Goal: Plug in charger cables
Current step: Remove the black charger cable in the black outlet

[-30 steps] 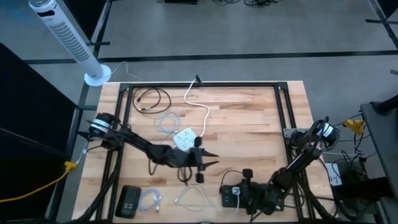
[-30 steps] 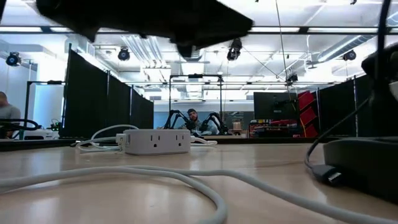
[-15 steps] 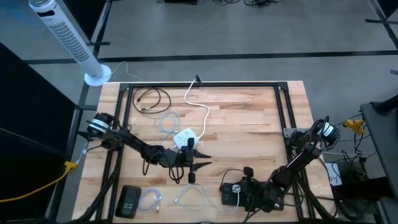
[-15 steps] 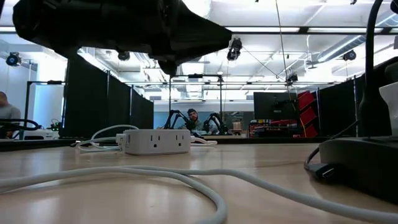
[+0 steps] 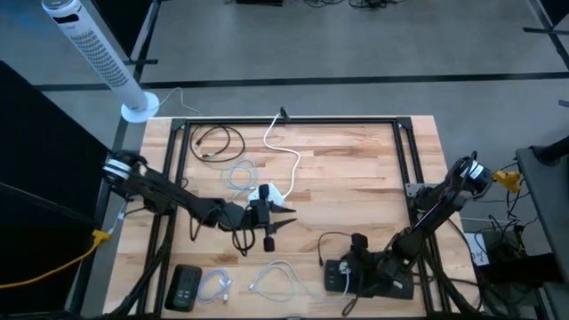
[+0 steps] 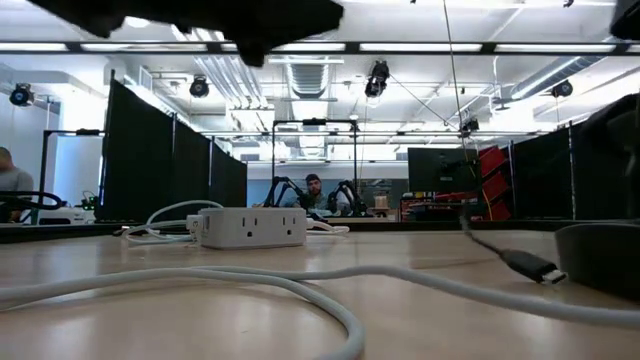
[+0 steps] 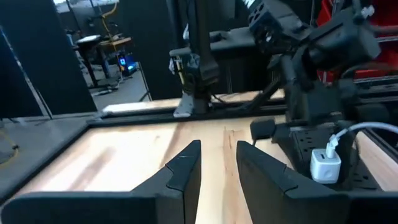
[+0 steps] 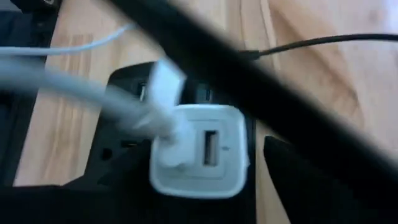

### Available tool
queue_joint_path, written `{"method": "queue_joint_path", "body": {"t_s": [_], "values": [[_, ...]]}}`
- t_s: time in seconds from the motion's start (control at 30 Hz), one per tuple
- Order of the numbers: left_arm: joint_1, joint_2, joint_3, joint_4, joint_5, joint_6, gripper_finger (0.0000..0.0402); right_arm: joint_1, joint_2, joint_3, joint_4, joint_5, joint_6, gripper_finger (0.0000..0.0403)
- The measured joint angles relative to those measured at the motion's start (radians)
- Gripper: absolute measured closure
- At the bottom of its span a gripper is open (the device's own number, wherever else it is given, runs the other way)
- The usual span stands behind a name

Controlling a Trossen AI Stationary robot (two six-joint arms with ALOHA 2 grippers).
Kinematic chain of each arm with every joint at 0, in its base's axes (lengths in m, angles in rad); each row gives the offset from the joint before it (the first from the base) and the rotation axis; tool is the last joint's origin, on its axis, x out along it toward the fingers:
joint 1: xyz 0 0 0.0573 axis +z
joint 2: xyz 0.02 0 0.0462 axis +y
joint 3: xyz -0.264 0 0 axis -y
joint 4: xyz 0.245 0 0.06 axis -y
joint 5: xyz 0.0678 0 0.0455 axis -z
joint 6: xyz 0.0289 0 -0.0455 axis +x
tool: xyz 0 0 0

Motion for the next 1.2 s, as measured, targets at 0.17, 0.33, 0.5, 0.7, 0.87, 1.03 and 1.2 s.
{"method": "queue_joint_path", "body": {"t_s": [0.17,0.33,0.5,0.7,0.87,1.03,1.2], "values": [[-0.001,-0.096,0.000,-0.083,-0.008,0.022,0.0310,-0.051,-0.026,0.005,-0.067,-0.222,0.058,0.0104],[0.000,-0.178,0.000,-0.222,-0.009,0.018,0.0310,-0.082,-0.028,0.035,-0.131,-0.444,0.101,0.0114],[0.000,-0.248,0.000,-0.404,-0.009,-0.021,0.0310,-0.096,-0.028,0.120,-0.326,-0.542,0.086,0.0136],[0.000,-0.298,0.000,-0.537,-0.009,-0.054,0.0310,-0.104,-0.028,0.252,-0.702,-0.552,0.077,0.0144],[0.000,-0.304,0.000,-0.605,-0.009,-0.067,0.0310,-0.109,-0.028,0.347,-0.893,-0.584,0.083,0.0140],[0.000,-0.302,0.000,-0.663,-0.009,-0.096,0.0310,-0.119,-0.028,0.415,-0.961,-0.587,0.097,0.0134],[0.000,-0.302,0.000,-0.686,-0.005,-0.128,0.0310,-0.127,-0.022,0.416,-0.946,-0.588,0.149,0.0144]]}}
